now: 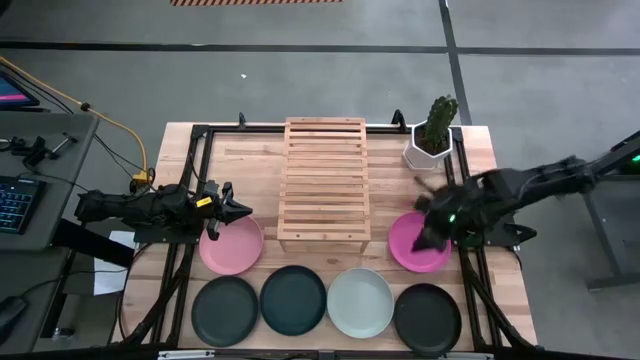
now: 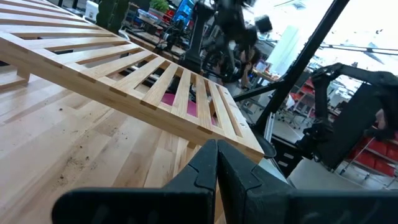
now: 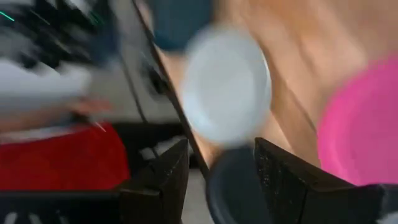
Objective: Place and stack plates onto a shelf
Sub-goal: Put the pink plate on the shelf
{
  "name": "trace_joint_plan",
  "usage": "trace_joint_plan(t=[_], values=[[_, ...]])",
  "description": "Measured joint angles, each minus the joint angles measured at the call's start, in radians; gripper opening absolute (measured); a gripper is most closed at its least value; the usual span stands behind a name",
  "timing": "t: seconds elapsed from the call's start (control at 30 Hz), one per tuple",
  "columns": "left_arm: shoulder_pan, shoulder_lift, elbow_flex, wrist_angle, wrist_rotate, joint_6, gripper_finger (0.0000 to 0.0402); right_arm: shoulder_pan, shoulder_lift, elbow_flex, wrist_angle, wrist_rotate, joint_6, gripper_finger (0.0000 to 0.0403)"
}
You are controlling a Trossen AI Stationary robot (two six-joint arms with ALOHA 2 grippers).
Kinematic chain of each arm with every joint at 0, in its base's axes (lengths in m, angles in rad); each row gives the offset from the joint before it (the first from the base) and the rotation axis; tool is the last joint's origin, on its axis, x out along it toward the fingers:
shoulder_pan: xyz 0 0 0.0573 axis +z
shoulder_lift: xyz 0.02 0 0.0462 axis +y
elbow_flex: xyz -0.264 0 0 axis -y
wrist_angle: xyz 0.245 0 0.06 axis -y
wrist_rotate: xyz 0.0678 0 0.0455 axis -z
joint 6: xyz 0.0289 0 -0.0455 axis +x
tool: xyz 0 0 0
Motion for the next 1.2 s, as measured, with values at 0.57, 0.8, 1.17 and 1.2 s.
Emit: trace_joint_plan(t=[0.57, 0.8, 1.17, 1.2], values=[[0.0, 0.0, 0.0, 0.0, 0.0, 0.0, 0.0001, 0.297, 0.47, -0.002, -0.09, 0.324, 0.294, 0.0163], [0.0, 0.0, 0.0, 0.0, 0.0, 0.0, 0.0001, 0.296, 0.622, -0.002, -0.076, 0.323, 0.293, 0.0163], [0.0, 0.0, 0.0, 0.0, 0.0, 0.0, 0.0001, 0.296, 0.777, -0.002, -0.046, 0.324, 0.274, 0.0163], [0.0, 0.0, 0.0, 0.0, 0.0, 0.0, 0.0001, 0.296, 0.783, -0.002, -0.049, 0.329, 0.274, 0.0163]])
